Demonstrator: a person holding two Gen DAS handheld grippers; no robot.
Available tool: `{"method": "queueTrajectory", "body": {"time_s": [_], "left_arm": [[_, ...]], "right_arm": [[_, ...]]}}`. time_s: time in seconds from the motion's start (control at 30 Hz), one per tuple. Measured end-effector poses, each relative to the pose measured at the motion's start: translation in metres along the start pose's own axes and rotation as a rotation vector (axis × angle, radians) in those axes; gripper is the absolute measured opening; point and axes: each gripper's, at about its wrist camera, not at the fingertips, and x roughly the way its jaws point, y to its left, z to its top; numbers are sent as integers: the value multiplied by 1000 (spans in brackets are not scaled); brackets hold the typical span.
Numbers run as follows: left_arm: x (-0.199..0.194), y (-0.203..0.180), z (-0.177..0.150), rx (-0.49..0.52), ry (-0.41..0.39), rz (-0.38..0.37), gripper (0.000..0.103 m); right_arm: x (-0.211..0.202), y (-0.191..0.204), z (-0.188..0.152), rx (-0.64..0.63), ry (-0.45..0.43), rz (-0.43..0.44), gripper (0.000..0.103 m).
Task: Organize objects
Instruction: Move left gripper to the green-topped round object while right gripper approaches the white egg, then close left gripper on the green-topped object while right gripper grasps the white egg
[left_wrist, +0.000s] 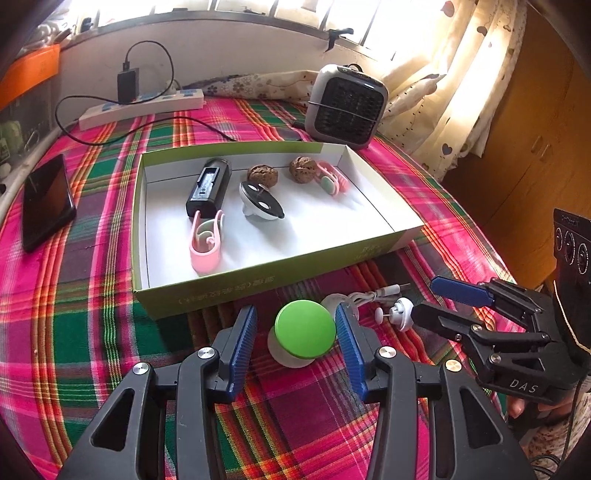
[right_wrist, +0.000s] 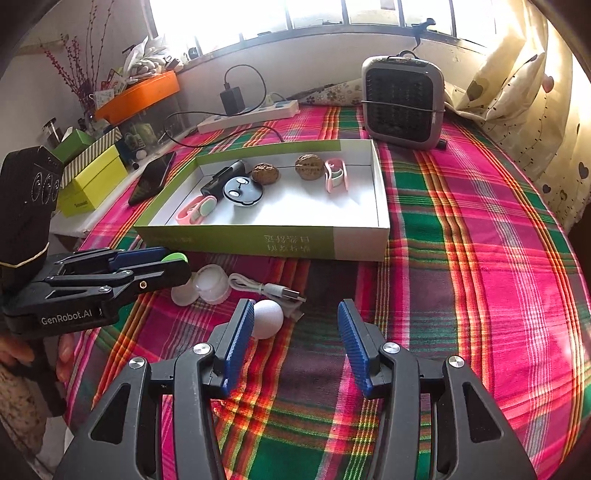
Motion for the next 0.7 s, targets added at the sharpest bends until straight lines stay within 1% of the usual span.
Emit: {"method": "queueTrajectory", "body": {"time_s": [0.13, 0.3, 0.5, 0.7], "left_arm": [[-2, 1, 0, -7, -8, -4, 42], [-2, 5, 0, -15, -13, 15, 40], [-3, 8, 0, -25, -15, 27, 40], [-3, 9, 0, -27, -16, 30, 40]], "right_arm": [[4, 5, -1, -4, 11, 21, 49], [9, 12, -1, -18, 25, 36, 49], [19, 15, -2, -19, 47, 33, 49], [21, 16, -3, -23, 43, 13, 48]]}}
